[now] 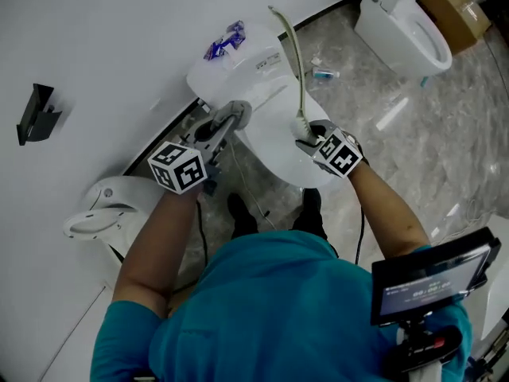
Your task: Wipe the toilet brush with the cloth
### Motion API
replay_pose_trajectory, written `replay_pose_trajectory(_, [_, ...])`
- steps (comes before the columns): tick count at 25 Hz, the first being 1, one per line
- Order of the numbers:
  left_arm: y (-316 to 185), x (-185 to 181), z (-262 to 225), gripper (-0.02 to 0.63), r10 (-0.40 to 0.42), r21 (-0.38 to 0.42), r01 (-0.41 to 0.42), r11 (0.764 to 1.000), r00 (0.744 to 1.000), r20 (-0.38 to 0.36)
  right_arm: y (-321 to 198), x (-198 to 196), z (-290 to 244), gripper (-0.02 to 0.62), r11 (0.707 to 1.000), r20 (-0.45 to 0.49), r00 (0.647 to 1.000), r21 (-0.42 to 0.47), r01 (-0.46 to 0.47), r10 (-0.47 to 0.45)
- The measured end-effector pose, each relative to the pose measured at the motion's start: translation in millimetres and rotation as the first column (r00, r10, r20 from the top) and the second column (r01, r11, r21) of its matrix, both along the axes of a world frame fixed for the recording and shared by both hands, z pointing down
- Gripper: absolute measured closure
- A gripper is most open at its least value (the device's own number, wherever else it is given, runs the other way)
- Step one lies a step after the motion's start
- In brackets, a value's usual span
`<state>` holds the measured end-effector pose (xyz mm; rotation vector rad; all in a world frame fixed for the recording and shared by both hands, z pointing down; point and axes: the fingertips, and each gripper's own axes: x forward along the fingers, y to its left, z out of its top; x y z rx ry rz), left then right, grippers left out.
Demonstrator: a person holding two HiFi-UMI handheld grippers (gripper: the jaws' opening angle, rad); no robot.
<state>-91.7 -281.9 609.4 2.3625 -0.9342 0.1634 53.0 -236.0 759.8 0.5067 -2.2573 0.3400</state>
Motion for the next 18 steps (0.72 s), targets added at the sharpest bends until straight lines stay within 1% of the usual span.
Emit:
replay_pose_trajectory(1, [-2.1, 4.4, -14.7, 0.557, 0.015, 0.03, -0.015, 0.999, 1.0, 0.005, -1.7, -3.3, -24.3, 0.428, 1.0, 0.038, 0.999, 0.005, 0.001, -0.001])
replay_pose_trajectory(3, [-3.6, 12.8, -45.2, 0.557, 0.052, 0.092, -0.055, 0.994, 0.998, 0.034, 2.2, -12.6, -70.3, 0.428, 0.999, 0.106, 0.994, 0.012, 0.03, -0.031])
replay_pose_trajectory(6, [-0.8, 22.1, -88.9, 0.557, 0.122, 0.182, -0.14, 0.973, 0.987, 0.108, 17.0, -30.4, -128.4, 0.428, 0.995, 0.191, 0.977, 0.021, 0.093, -0.095])
replay_pose_trajectory(9, [0.3, 30.4, -130.8, 0.557, 0.186, 0.278, -0.231, 0.932, 0.966, 0.18, 21.3, -42.9, -174.1, 0.428, 0.991, 0.256, 0.957, 0.039, 0.131, -0.137])
replay_pose_trajectory(12, [12.5, 38.7, -173.3, 0.557, 0.234, 0.359, -0.322, 0.876, 0.935, 0.268, 28.1, -54.3, -225.5, 0.428, 0.987, 0.319, 0.934, 0.048, 0.155, -0.162])
replay_pose_trajectory(14, [22.7, 43.0, -194.2, 0.557, 0.253, 0.39, -0.375, 0.841, 0.91, 0.33, 35.3, -61.5, -253.7, 0.428, 0.984, 0.348, 0.92, 0.049, 0.172, -0.178])
replay_pose_trajectory(18, [18.5, 49.9, -206.4, 0.557, 0.273, 0.423, -0.434, 0.796, 0.88, 0.389, 36.2, -72.3, -271.0, 0.426, 0.975, 0.356, 0.907, 0.068, 0.214, -0.224])
